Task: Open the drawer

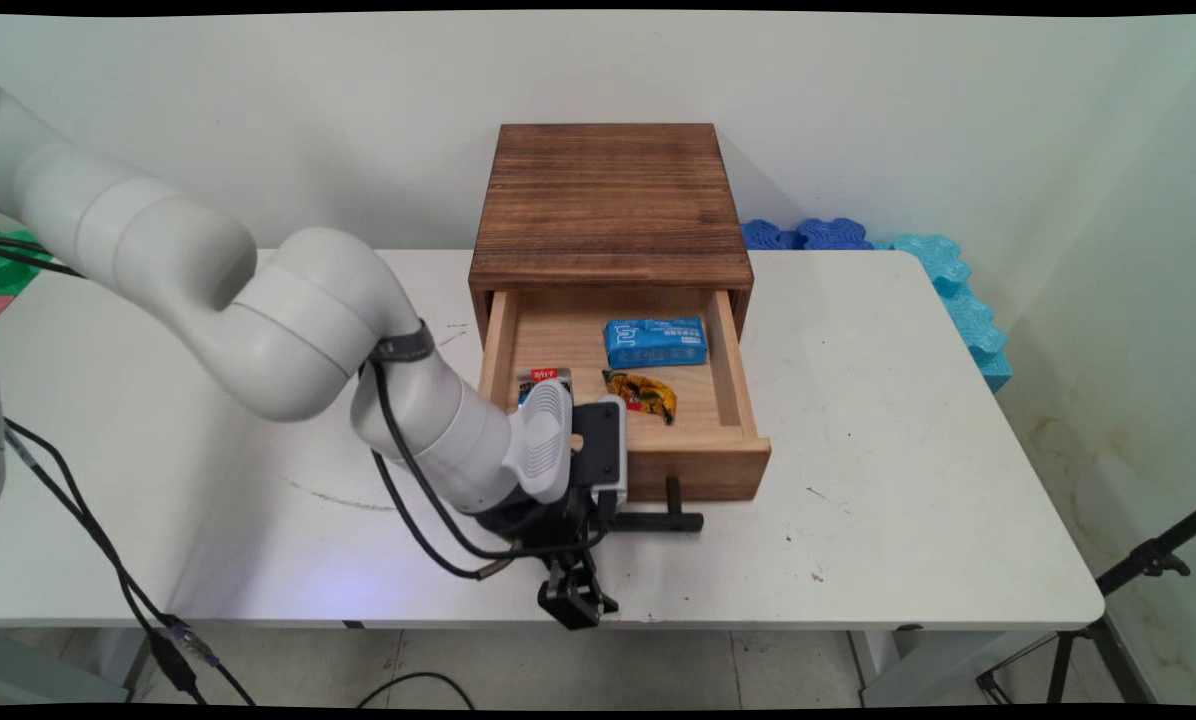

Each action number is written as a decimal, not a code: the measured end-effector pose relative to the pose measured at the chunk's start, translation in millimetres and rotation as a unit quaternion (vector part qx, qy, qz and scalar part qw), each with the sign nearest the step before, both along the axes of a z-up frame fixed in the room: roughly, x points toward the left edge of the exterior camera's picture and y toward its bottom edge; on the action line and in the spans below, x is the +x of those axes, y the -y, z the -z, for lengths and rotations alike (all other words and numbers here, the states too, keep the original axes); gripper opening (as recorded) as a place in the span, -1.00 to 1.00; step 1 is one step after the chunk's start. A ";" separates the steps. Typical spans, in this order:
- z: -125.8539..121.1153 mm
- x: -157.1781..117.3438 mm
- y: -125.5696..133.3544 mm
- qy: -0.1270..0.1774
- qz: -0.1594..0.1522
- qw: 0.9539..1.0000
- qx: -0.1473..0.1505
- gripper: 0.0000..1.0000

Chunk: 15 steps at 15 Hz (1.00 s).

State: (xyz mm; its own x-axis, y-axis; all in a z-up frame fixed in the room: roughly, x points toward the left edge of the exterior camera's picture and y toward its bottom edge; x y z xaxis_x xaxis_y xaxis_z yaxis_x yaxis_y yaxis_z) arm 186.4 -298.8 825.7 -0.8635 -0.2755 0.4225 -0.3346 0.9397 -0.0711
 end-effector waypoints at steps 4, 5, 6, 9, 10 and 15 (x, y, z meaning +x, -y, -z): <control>-1.6 -2.8 -12.3 -0.004 0.001 1.000 0.006 1.00; -2.0 -3.4 -15.1 -0.005 0.002 1.000 0.008 1.00; -2.3 -3.9 -17.2 -0.005 0.002 1.000 0.009 1.00; -3.4 -5.3 -25.3 -0.007 0.004 1.000 0.013 1.00; -3.6 -5.5 -27.1 -0.008 0.004 1.000 0.014 1.00; -5.7 -6.3 -35.5 -0.010 0.009 1.000 0.014 1.00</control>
